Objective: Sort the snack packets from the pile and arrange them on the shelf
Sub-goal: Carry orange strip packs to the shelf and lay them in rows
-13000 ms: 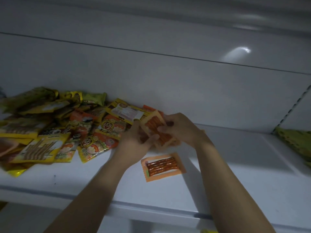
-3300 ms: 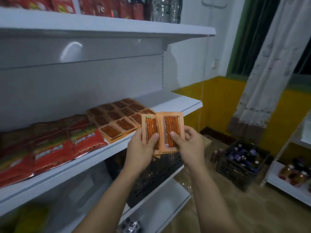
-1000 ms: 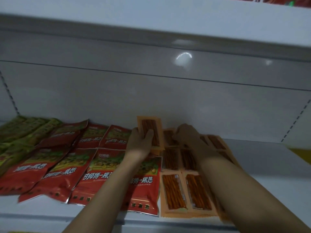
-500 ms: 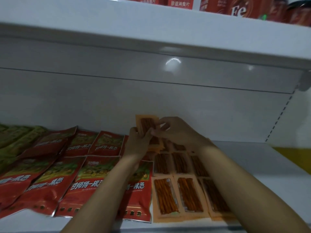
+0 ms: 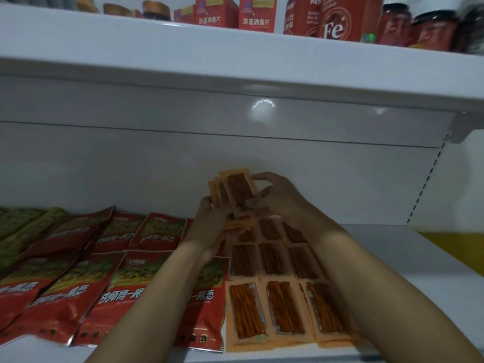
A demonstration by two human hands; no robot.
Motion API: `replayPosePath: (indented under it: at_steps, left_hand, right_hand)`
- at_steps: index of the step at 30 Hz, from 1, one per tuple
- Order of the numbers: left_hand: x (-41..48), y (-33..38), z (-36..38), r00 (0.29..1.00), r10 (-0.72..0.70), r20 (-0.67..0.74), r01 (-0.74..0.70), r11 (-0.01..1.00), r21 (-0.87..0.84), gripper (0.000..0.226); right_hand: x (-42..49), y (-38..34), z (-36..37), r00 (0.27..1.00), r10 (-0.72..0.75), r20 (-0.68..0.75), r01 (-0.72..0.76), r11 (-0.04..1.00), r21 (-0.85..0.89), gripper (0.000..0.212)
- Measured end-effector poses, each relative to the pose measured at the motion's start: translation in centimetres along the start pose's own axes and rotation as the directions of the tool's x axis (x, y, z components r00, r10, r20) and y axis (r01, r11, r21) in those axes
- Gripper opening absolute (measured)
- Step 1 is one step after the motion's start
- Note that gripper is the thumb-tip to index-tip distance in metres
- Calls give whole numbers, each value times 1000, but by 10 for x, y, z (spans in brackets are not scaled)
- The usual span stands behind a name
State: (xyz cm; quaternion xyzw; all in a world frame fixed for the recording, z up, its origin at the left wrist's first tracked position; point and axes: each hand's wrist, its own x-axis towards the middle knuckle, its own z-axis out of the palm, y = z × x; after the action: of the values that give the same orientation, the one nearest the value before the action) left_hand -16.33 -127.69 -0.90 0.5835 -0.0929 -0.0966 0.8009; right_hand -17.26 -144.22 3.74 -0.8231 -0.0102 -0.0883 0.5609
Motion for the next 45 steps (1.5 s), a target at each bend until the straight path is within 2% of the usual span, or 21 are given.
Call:
replayPosePath:
  at_steps: [2,6,10,14,19,21,24,31,32,34,35,36,37,38,40,42,45]
  left_hand:
    - [1,0,1,1000,11,-5,-11,1000,20,59]
    - [1,-1,3,994,38,-100,-30,996,87,38]
    - [2,-5,-2,980,46,-192,-20,990,137,32]
    - [5,-10,-8,974,47,-221,-8,984,176,35]
    - [3,-14,-3,969,39,-245,13,978,209,34]
    - [1,-15,1,968,37,-247,22,973,229,34]
    - [-5,-15,6,966,27,-258,39,968,248,32]
    - [-10,-20,16,966,-2,-260,61,973,221,28]
    - [-11,-21,17,965,-8,-262,64,976,209,29]
    - [-10,-22,21,963,-9,-270,60,982,179,34]
    - [-10,-23,23,963,-7,-271,54,984,168,36]
    - [-10,-23,26,964,-1,-267,45,986,159,37]
    - [-10,-23,29,965,5,-261,35,988,148,38]
    - [-11,-23,33,968,11,-251,25,990,136,39]
    - [-10,-22,41,974,20,-224,6,993,115,41]
    - [-8,-21,49,982,25,-188,-8,996,89,41]
    - [-5,-16,59,992,17,-129,-11,998,54,32]
  right_hand:
    - [1,-2,-3,1000,-16,10,16,1000,7,65]
    - [5,0,-13,997,-70,-41,61,980,-188,52]
    - [18,25,-29,983,6,-181,-44,978,-206,32]
    - [28,64,-34,962,49,-270,-146,923,-355,19]
    - [32,88,-28,956,208,-205,-274,883,-382,12]
    - [35,93,-26,963,194,-188,-259,862,-435,14]
    - [35,97,-23,975,163,-152,-222,763,-607,17]
    - [31,98,-25,987,127,-99,-157,626,-764,24]
    - [30,96,-25,989,88,-115,-145,652,-745,23]
    - [26,83,-26,985,27,-172,-120,822,-556,25]
    - [21,73,-27,983,51,-174,-113,922,-371,27]
    - [14,61,-28,987,109,-115,-127,979,-161,29]
    - [6,50,-29,988,153,-17,-153,988,-5,31]
    - [0,42,-30,986,155,68,-158,986,45,31]
    - [-7,35,-31,985,120,127,-123,992,17,36]
    - [-6,32,-36,992,95,78,-97,995,28,46]
    - [-4,29,-50,995,96,4,-96,987,126,44]
